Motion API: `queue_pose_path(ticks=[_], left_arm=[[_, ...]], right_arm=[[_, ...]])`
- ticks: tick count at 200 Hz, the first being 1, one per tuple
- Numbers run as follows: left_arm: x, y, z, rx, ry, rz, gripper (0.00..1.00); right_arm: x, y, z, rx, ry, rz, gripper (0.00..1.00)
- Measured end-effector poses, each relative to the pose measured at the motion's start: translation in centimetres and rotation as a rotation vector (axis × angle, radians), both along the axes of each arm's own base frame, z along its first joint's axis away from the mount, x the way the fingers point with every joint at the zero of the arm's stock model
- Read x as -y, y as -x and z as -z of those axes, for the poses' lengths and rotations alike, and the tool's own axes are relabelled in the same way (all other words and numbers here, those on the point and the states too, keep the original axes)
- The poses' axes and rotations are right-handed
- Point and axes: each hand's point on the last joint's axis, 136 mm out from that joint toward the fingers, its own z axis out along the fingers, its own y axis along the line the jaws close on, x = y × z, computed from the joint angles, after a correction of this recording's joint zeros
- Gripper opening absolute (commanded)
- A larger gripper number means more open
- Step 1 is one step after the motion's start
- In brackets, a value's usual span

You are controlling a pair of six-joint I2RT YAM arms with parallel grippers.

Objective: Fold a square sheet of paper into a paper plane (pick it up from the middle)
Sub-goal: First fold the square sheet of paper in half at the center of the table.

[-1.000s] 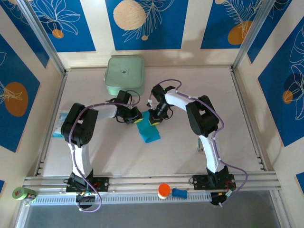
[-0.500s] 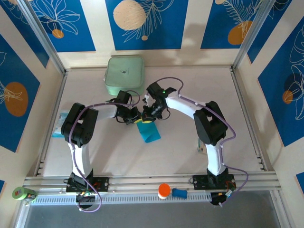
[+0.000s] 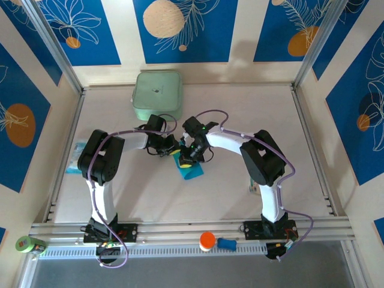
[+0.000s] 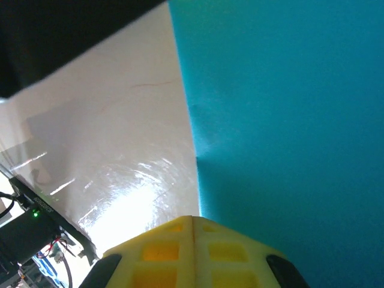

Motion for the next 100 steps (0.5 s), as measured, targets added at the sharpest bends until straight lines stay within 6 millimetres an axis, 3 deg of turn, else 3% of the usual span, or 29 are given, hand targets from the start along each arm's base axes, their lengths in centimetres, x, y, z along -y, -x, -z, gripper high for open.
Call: queue_pose_path(ticks=[58,100], left_arm=[[0.0,0.0,0.0,0.015,-0.002,0.021,0.12],[0.1,0.0,0.0,0.015,-0.001,0.022,0.13]], right_arm=[[2.3,-3.5,0.1,0.039,0.005,0.090,0.00],[4.0,-4.9,1.1,0.041,0.038,0.134,0.00]])
